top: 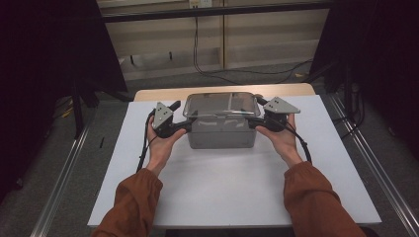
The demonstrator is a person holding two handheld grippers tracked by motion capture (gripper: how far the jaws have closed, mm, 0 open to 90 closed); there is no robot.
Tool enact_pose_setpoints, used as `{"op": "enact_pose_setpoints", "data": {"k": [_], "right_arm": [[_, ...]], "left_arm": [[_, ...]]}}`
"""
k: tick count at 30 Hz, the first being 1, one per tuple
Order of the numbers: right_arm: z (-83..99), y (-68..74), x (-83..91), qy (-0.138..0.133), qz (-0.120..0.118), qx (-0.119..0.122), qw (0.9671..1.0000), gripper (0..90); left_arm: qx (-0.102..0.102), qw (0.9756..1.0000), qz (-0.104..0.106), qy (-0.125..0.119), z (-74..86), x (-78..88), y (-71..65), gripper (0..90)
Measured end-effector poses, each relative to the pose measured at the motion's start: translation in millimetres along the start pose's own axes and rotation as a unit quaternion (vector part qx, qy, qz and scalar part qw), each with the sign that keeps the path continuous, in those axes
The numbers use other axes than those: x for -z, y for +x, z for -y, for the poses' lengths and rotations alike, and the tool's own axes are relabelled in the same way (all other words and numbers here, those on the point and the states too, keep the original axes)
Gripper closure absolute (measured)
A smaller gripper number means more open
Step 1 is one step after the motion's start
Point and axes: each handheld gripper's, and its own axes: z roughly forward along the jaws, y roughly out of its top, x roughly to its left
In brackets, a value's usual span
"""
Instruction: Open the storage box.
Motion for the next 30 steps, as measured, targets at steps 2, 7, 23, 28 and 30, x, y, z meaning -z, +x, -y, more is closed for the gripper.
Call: {"op": "enact_pose_setpoints", "data": {"k": [2,7,23,28,30], "right_arm": [[0.1,-1.1,-0.4,-0.001,-0.001,0.001,1.0,30.1],[-1.1,-3.9,-3.2,-0.002,-0.002,-0.001,1.0,32.7],[-14.3,-10.5,-14.6,-0.014,-0.016,-0.002,0.9998,35.8],[-12.8,-14.1,-14.9,-0.015,-0.016,-0.009,0.9997,36.4],[-12.7,-15.0,-14.7,-0.013,-0.019,-0.006,0.9997,36.7]], "left_arm": [[0.0,1.0,0.007,0.004,-1.0,-1.9,0.6,28.4],[-0.002,0.9999,0.013,-0.002,-3.0,-5.8,-0.3,29.4],[-0.012,0.9998,0.009,-0.011,-12.5,-11.7,5.6,28.7],[-0.015,0.9998,0.015,-0.004,-12.2,-17.7,9.1,27.8],[-0.015,0.9998,0.013,-0.004,-11.5,-19.7,8.8,27.8]]}}
